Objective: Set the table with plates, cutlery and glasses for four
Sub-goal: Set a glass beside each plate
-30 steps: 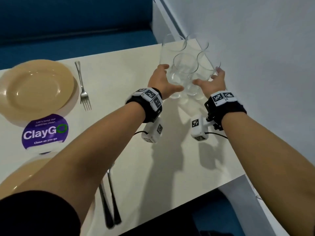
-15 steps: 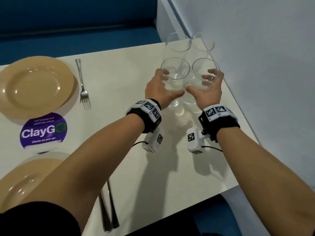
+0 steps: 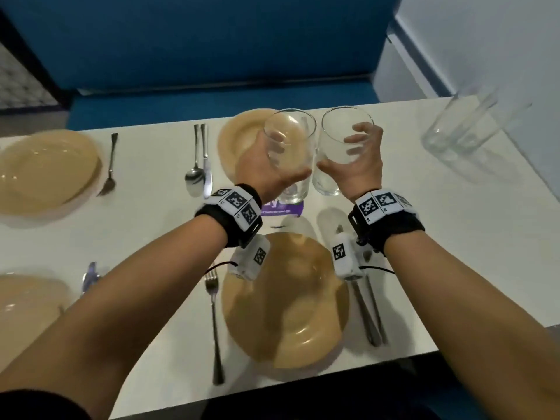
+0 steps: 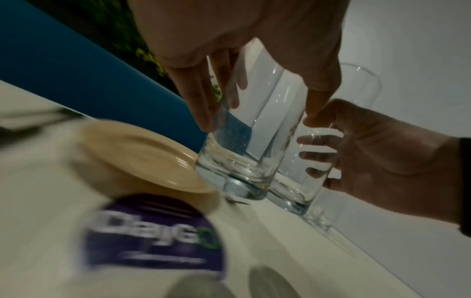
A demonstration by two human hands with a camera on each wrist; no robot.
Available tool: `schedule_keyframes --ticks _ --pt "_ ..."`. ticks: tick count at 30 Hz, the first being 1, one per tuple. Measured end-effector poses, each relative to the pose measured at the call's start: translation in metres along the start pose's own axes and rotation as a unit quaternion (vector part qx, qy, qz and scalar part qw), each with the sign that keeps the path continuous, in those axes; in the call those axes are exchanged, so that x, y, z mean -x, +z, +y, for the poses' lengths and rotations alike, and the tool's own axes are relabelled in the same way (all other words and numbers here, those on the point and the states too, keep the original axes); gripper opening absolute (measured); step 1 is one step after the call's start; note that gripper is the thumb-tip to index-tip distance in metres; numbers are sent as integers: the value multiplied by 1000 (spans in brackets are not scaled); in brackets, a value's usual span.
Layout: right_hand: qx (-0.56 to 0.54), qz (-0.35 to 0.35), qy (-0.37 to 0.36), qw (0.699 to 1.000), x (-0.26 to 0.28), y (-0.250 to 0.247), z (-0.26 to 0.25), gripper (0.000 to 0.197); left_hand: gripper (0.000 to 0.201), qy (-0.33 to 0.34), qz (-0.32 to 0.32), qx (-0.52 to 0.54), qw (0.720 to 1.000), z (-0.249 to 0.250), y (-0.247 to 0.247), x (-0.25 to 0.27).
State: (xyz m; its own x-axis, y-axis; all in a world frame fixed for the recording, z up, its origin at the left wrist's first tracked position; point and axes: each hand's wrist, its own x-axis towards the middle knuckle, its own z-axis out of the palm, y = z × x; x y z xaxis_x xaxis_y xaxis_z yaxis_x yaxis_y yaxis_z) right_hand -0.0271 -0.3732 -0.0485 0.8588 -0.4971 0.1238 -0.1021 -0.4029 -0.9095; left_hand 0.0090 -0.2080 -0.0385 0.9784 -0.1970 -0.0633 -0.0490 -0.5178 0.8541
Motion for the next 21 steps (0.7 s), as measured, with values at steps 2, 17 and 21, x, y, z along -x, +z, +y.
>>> schedule_keyframes --ticks 2,17,21 --pt "-7 -22 -2 1000 19 34 -19 78 75 -10 14 -5 1000 -24 -43 12" --pt "-21 -201 3 979 126 244 -126 69 77 -121 163 4 979 -192 -295 69" --pt "-33 -207 25 977 158 303 -140 72 80 -136 137 -4 981 -235 -357 76"
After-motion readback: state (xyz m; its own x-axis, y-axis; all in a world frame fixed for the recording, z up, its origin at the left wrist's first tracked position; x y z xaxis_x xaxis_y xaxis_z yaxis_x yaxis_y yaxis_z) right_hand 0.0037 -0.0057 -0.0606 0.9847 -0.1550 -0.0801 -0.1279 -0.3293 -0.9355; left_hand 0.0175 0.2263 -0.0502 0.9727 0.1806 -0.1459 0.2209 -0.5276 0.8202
